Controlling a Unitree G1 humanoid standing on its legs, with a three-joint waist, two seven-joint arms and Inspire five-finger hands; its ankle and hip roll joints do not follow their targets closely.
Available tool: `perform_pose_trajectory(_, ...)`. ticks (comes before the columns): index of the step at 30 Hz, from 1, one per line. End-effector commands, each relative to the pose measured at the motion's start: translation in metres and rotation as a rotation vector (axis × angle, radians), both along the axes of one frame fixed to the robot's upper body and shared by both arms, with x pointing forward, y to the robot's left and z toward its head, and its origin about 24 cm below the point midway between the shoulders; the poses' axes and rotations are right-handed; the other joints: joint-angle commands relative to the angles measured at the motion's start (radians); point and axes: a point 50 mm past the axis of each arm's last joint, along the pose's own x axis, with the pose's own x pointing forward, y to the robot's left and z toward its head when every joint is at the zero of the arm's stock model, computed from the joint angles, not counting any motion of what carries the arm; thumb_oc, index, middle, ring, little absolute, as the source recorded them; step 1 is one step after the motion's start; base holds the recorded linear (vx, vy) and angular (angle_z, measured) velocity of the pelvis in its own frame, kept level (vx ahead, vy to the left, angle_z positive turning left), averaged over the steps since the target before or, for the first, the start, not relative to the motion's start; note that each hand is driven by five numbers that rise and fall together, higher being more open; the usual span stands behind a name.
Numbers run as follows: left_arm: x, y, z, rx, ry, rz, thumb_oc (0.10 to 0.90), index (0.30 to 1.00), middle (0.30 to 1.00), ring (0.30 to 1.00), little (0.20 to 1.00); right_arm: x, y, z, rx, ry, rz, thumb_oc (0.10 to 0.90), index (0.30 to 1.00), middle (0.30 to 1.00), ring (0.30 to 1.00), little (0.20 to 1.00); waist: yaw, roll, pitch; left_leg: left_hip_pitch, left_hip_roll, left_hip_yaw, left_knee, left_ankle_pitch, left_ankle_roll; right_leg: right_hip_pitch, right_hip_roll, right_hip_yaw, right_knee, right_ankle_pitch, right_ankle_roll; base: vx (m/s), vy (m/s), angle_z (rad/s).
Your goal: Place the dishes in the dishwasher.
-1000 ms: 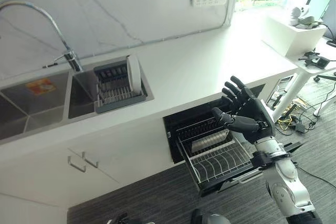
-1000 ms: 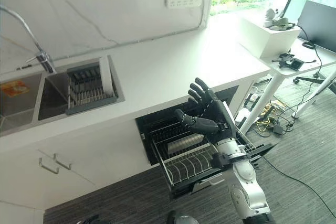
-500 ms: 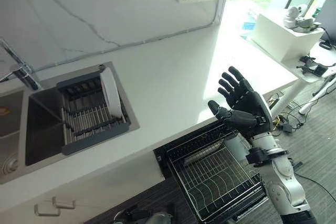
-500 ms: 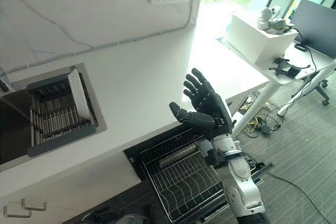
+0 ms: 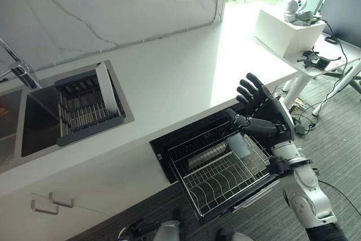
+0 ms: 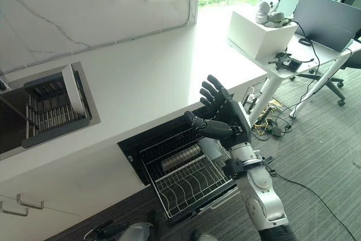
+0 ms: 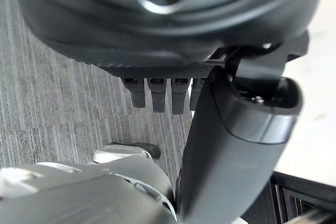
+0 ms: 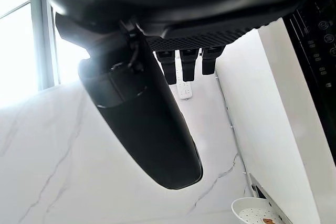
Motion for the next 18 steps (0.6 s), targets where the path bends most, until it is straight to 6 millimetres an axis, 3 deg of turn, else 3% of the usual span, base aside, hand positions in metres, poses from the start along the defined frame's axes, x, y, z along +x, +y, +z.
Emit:
perform_pose_trajectory(1,-0.054,0.001,-0.011,0.042,0.202,-0.087,0.800,0.900,0.900,0.900,0.900,0.001,0.000,0.061,0.056,-0.327,0.024,0.800,0.900,0.900,0.900,0.900,-0.002,-0.027,0.022,-0.018,-0.042,-0.018,0.072,-0.134,-0.003,0.139,0.029,-0.008,-0.098,-0.051,0.066,-0.06,-0.015,-0.05)
perform_pose_trajectory(5,-0.060,0.001,-0.012,0.029,0.203,-0.063,0.800,0.900,0.900,0.900,0.900,0.003,0.002,0.062,0.037,-0.325,0.048,0.800,0.900,0.900,0.900,0.900,0.017,-0.034,0.030,0.024,-0.094,-0.171,0.072,-0.133,-0.007,0.133,0.032,0.064,-0.098,-0.032,0.063,-0.05,0.075,0.03)
perform_pose_trajectory(6,-0.060,0.001,-0.012,0.025,0.202,-0.060,0.800,0.900,0.900,0.900,0.900,0.004,0.002,0.062,0.035,-0.326,0.050,0.800,0.900,0.900,0.900,0.900,0.017,-0.035,0.024,0.033,-0.092,-0.177,0.072,-0.137,-0.005,0.121,0.024,0.065,-0.098,-0.025,0.064,-0.07,0.138,-0.31)
perform_pose_trajectory(10,-0.060,0.001,-0.012,0.014,0.215,-0.112,0.800,0.900,0.900,0.900,0.900,0.002,-0.004,0.063,0.037,-0.333,0.007,0.800,0.900,0.900,0.900,0.900,-0.029,-0.037,0.015,0.076,-0.006,-0.066,0.072,-0.146,-0.018,0.124,-0.013,0.025,-0.098,-0.021,0.067,-0.06,0.233,-0.11)
perform_pose_trajectory(13,-0.048,0.000,-0.011,0.019,0.204,-0.205,0.800,0.900,0.900,0.900,0.900,-0.002,-0.011,0.067,0.024,-0.347,-0.044,0.800,0.900,0.900,0.900,0.900,-0.078,-0.034,0.011,0.131,0.066,0.035,0.072,-0.174,-0.040,0.141,-0.060,-0.017,-0.098,-0.030,0.086,-0.01,0.326,0.58)
perform_pose_trajectory(15,-0.042,0.000,-0.010,0.015,0.192,-0.247,0.800,0.900,0.900,0.900,0.900,-0.004,-0.015,0.069,0.021,-0.353,-0.070,0.800,0.900,0.900,0.900,0.900,-0.100,-0.030,0.014,0.141,0.090,0.096,0.072,-0.167,-0.034,0.139,-0.087,-0.055,-0.098,-0.010,0.091,-0.05,0.341,0.87)
perform_pose_trajectory(18,-0.028,-0.002,-0.008,0.018,0.187,-0.328,0.800,0.900,0.900,0.900,0.900,-0.006,-0.022,0.071,0.041,-0.366,-0.105,0.800,0.900,0.900,0.900,0.900,-0.103,-0.031,0.008,0.165,0.037,0.086,0.072,-0.210,-0.006,0.150,-0.135,-0.066,-0.098,0.021,0.134,0.03,0.423,0.71)
